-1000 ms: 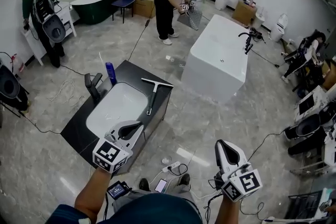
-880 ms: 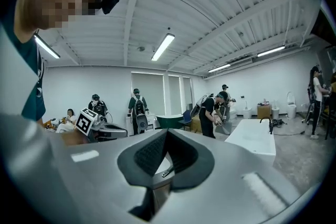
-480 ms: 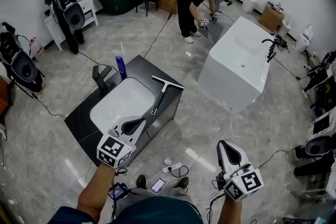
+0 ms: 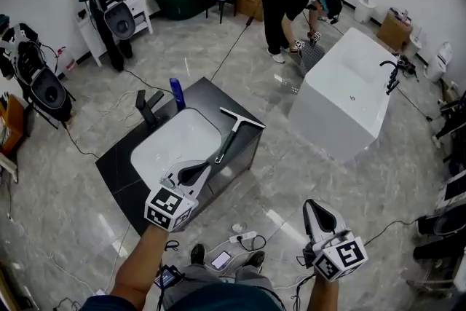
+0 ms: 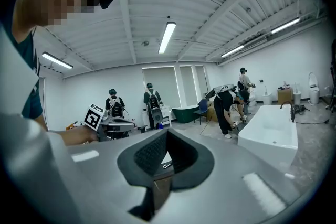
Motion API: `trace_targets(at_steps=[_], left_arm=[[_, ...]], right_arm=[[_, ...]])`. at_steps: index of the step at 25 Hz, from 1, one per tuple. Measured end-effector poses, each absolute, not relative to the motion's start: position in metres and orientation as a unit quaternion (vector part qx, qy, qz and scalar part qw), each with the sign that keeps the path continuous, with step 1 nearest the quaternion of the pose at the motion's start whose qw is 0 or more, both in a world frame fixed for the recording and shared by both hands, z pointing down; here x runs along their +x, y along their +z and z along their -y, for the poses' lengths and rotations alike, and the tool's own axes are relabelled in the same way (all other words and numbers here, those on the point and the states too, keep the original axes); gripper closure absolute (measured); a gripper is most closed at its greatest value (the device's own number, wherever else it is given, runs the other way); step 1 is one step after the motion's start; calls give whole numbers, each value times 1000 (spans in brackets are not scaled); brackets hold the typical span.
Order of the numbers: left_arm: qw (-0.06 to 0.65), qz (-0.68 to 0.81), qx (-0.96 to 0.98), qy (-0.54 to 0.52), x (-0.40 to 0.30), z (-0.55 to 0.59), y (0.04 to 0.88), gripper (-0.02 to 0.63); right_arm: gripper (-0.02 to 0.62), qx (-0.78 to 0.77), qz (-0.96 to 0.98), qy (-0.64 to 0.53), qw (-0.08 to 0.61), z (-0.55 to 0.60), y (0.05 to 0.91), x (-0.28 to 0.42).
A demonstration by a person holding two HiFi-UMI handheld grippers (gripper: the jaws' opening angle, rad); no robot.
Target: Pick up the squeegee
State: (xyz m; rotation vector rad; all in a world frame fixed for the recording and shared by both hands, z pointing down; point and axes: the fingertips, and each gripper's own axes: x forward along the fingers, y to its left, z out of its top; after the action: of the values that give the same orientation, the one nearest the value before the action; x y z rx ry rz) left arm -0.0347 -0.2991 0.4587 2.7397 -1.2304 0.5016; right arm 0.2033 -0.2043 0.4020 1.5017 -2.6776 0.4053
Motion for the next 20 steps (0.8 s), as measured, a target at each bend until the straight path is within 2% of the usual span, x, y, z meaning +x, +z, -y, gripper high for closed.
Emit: trace_targets(at_steps=[20], left_arm=[[114, 420, 865, 251, -16, 419, 604, 600]], right_arm=[[584, 514, 830, 208, 54, 212, 495, 256]])
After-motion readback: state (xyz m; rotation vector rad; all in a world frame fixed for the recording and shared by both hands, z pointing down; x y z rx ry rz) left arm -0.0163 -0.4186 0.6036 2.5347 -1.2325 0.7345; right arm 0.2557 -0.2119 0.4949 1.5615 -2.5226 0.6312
